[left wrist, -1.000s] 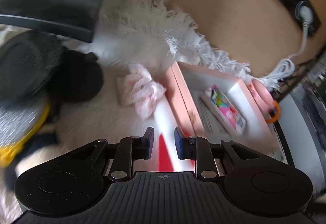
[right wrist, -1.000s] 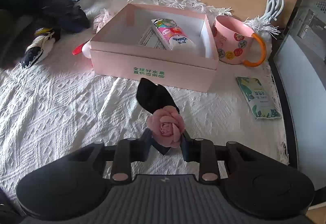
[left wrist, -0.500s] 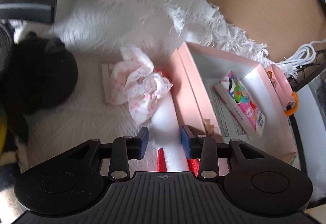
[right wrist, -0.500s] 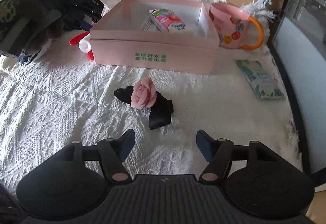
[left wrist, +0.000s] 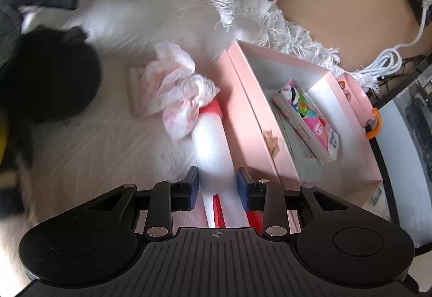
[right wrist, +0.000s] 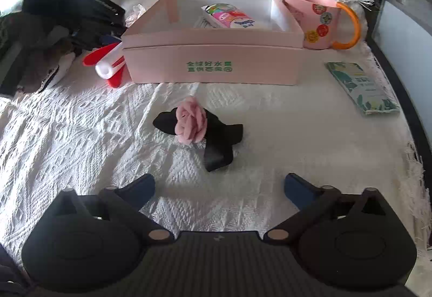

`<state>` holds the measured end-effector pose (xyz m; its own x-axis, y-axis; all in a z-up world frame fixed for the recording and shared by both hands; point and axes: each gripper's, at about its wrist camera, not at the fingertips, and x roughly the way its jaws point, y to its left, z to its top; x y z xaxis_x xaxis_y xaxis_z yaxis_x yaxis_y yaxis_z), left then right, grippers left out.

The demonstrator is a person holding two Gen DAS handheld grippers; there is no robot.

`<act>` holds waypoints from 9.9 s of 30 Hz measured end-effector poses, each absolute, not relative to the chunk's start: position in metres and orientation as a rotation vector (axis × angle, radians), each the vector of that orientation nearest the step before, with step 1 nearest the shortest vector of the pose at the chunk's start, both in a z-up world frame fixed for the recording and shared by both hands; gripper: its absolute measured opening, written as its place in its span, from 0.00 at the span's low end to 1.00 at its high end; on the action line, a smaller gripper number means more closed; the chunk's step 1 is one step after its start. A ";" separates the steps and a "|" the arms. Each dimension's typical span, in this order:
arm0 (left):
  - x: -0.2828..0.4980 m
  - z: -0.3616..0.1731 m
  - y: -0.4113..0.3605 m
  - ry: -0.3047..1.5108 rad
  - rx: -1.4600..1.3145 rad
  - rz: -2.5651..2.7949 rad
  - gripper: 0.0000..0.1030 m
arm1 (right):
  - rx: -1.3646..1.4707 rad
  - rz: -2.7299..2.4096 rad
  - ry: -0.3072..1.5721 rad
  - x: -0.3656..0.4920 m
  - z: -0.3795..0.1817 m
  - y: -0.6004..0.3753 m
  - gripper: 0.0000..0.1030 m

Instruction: Organize soft objects

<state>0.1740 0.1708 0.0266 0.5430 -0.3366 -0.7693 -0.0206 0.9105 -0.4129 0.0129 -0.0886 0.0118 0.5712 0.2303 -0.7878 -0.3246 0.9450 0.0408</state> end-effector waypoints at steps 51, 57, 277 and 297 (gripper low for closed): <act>-0.034 0.049 0.095 0.972 -0.224 -0.275 0.32 | -0.144 0.340 0.886 0.001 0.059 -0.107 0.32; -0.022 0.089 0.064 0.878 -0.211 -0.423 0.32 | -0.122 0.257 0.870 -0.025 0.074 -0.128 0.32; -0.091 0.053 0.212 0.780 -0.514 0.384 0.19 | -0.313 0.673 0.670 0.109 0.117 0.044 0.81; -0.109 0.044 0.280 0.725 -0.541 0.334 0.19 | -0.565 0.790 0.824 0.094 0.040 0.229 0.40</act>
